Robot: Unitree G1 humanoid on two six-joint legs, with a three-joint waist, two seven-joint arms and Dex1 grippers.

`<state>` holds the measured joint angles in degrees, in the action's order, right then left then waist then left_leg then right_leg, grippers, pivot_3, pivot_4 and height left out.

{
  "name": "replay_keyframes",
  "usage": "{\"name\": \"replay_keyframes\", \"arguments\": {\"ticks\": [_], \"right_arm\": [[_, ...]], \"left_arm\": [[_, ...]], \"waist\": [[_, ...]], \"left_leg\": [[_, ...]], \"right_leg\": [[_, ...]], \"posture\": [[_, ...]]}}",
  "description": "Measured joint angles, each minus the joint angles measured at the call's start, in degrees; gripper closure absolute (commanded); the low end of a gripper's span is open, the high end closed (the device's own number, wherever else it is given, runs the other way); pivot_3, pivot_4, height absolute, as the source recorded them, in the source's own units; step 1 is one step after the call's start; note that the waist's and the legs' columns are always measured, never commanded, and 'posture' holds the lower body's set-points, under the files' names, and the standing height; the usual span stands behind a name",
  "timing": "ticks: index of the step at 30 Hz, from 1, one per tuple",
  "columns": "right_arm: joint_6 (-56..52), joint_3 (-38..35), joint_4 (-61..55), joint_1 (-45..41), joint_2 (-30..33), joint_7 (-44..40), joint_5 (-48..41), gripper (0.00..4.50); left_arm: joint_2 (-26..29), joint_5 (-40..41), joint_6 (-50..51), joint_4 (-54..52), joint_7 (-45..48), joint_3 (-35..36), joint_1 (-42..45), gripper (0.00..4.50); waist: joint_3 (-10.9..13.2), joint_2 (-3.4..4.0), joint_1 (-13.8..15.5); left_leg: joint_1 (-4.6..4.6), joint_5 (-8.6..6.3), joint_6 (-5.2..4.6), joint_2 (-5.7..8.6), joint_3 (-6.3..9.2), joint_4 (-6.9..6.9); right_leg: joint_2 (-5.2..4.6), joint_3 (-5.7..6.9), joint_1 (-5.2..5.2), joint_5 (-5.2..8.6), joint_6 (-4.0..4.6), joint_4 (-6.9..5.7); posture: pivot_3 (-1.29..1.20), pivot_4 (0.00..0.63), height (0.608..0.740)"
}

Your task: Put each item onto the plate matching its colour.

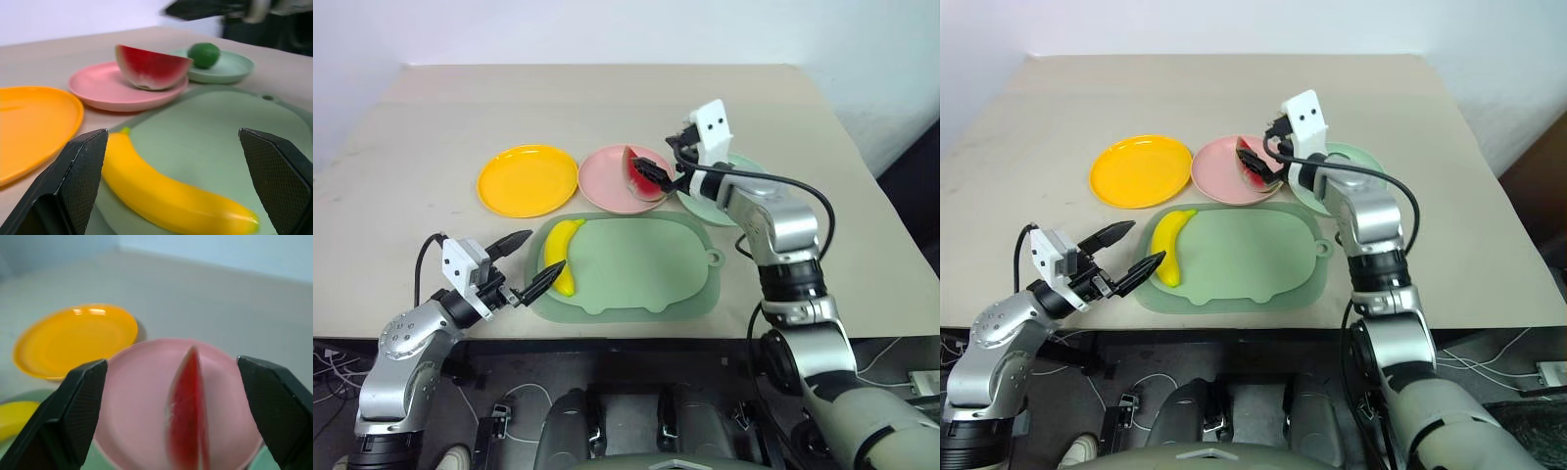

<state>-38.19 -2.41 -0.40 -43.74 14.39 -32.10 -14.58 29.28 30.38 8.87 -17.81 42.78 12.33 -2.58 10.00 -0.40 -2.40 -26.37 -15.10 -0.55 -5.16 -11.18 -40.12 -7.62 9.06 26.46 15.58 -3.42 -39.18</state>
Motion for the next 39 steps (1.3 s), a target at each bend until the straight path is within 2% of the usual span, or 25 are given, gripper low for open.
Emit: {"name": "replay_keyframes", "arguments": {"ticks": [3, 6, 9, 15, 20, 25, 39], "right_arm": [[-1.5, -0.9, -9.3, 8.2, 2.2, -3.3, -5.1, 0.03], [-2.1, 1.0, -19.0, 18.0, 7.9, -10.7, -10.0, 0.03], [-3.4, 1.4, -24.1, 21.8, 8.8, -12.3, -14.3, 0.03], [-0.7, -0.1, -25.3, 24.7, 8.6, -12.1, -17.8, 0.03], [3.6, 1.1, -21.7, 26.9, 9.5, -13.2, -16.1, 0.03], [6.3, 2.7, -20.1, 27.2, 9.9, -13.7, -14.8, 0.03], [8.9, 3.1, -16.7, 26.7, 10.6, -14.9, -14.6, 0.03]], "left_arm": [[-0.8, -0.5, 0.9, -1.1, -2.8, 0.0, -0.1, 0.00], [-3.0, -3.1, 1.4, -2.6, -8.6, 0.1, 0.2, 0.00], [-3.9, -4.7, 4.3, -5.2, -13.4, -0.5, 0.3, 0.00], [-7.2, -7.0, 8.4, -10.1, -20.1, -2.7, -0.6, 0.00], [-9.5, -9.8, 12.6, -11.0, -25.7, -5.2, -1.1, 0.00], [-11.5, -12.4, 19.3, -10.7, -31.6, -6.9, 2.1, 0.00], [-13.9, -16.1, 27.3, -6.2, -34.2, -11.4, 9.2, 0.00]], "waist": [[0.0, 0.00, 0.1], [0.0, -0.04, 0.4], [0.0, -0.05, 0.0], [0.0, -0.07, 0.4], [0.0, -0.08, 1.4], [0.0, -0.09, 1.8], [0.0, -0.10, 1.7]], "left_leg": [[0.04, 0.00, 0.00, 0.03, 0.03, 0.00], [0.08, -0.01, -0.02, 0.09, 0.13, 0.00], [0.18, 0.00, -0.01, 0.09, 0.16, -0.01], [0.67, -0.07, -0.09, 0.09, 0.17, 0.02], [0.95, -0.26, -0.41, 0.09, 0.19, 0.01], [0.94, -0.25, -0.40, 0.10, 0.19, 0.00], [0.94, -0.19, -0.31, 0.11, 0.20, -0.01]], "right_leg": [[-0.01, 0.01, -0.05, 0.00, 0.00, 0.00], [-0.05, 0.05, -0.17, 0.00, 0.00, 0.05], [-0.04, 0.05, -0.24, -0.02, 0.02, -0.01], [-0.07, 0.07, -0.78, -0.01, 0.00, 0.12], [-0.08, 0.09, -1.03, 0.00, 0.01, 0.16], [-0.10, 0.09, -1.05, 0.00, 0.01, 0.16], [-0.09, 0.11, -1.05, 0.00, 0.00, 0.16]], "posture": [[0.00, 0.150, 0.695], [0.00, 0.150, 0.695], [0.00, 0.150, 0.695], [0.00, 0.150, 0.695], [0.00, 0.150, 0.695], [0.00, 0.150, 0.695], [0.00, 0.150, 0.695]]}}
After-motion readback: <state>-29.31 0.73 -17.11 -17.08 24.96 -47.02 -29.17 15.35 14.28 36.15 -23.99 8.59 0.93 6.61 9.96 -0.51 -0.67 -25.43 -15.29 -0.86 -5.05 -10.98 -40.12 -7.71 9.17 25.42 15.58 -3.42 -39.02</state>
